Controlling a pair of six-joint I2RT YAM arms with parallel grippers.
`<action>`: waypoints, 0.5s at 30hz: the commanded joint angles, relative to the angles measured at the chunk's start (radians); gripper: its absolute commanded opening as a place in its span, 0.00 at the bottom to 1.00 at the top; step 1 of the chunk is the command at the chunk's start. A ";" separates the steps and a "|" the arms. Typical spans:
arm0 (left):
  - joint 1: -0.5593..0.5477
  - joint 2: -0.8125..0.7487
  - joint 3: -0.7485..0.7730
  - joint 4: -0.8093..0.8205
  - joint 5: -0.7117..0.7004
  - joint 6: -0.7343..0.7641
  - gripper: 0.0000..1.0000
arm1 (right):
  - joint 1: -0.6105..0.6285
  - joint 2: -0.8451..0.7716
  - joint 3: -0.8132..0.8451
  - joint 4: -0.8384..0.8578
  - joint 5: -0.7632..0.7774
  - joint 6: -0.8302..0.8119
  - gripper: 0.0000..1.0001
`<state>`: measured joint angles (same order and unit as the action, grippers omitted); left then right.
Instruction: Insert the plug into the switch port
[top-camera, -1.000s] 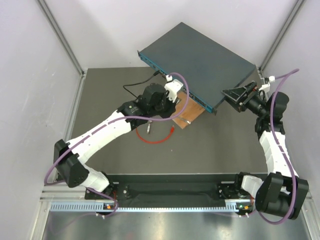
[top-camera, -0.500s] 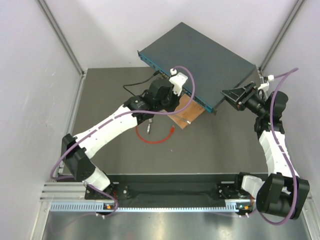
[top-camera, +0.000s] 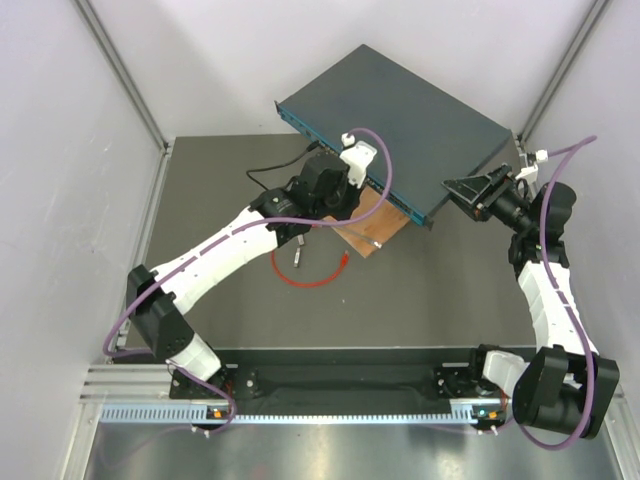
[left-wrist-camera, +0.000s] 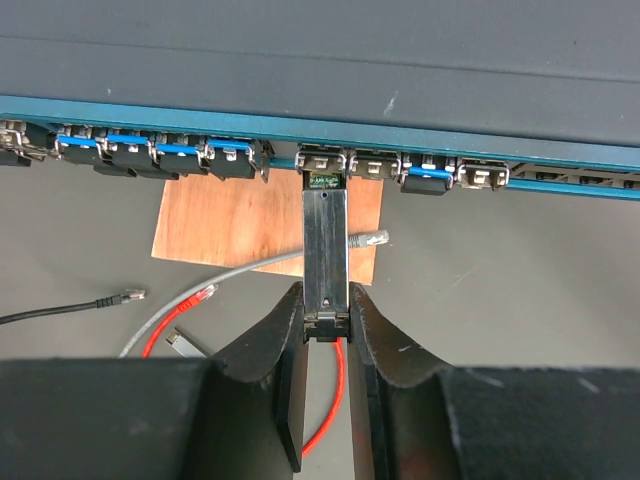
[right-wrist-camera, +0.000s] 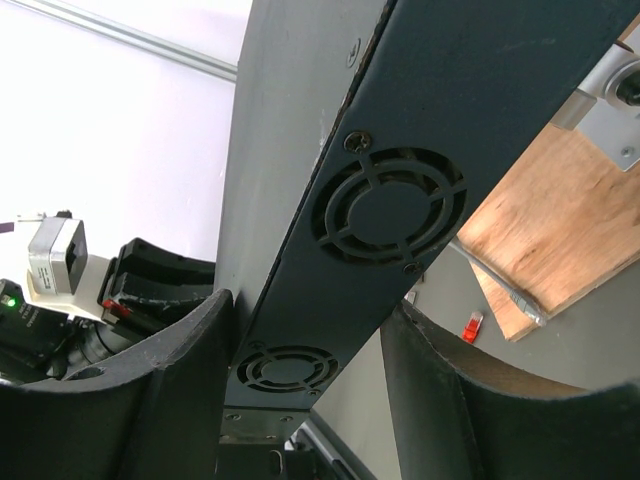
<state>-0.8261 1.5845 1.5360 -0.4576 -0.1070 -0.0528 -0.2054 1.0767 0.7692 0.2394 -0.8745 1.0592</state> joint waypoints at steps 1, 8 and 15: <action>-0.002 0.012 0.058 0.023 -0.023 0.002 0.00 | 0.038 0.008 0.053 0.043 -0.009 -0.054 0.00; -0.002 0.028 0.062 0.019 -0.036 0.010 0.00 | 0.037 0.006 0.053 0.040 -0.012 -0.054 0.00; -0.002 0.046 0.067 0.019 -0.039 0.010 0.00 | 0.038 0.008 0.054 0.040 -0.014 -0.050 0.00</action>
<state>-0.8261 1.6115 1.5600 -0.4835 -0.1284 -0.0502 -0.2054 1.0767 0.7692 0.2390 -0.8738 1.0603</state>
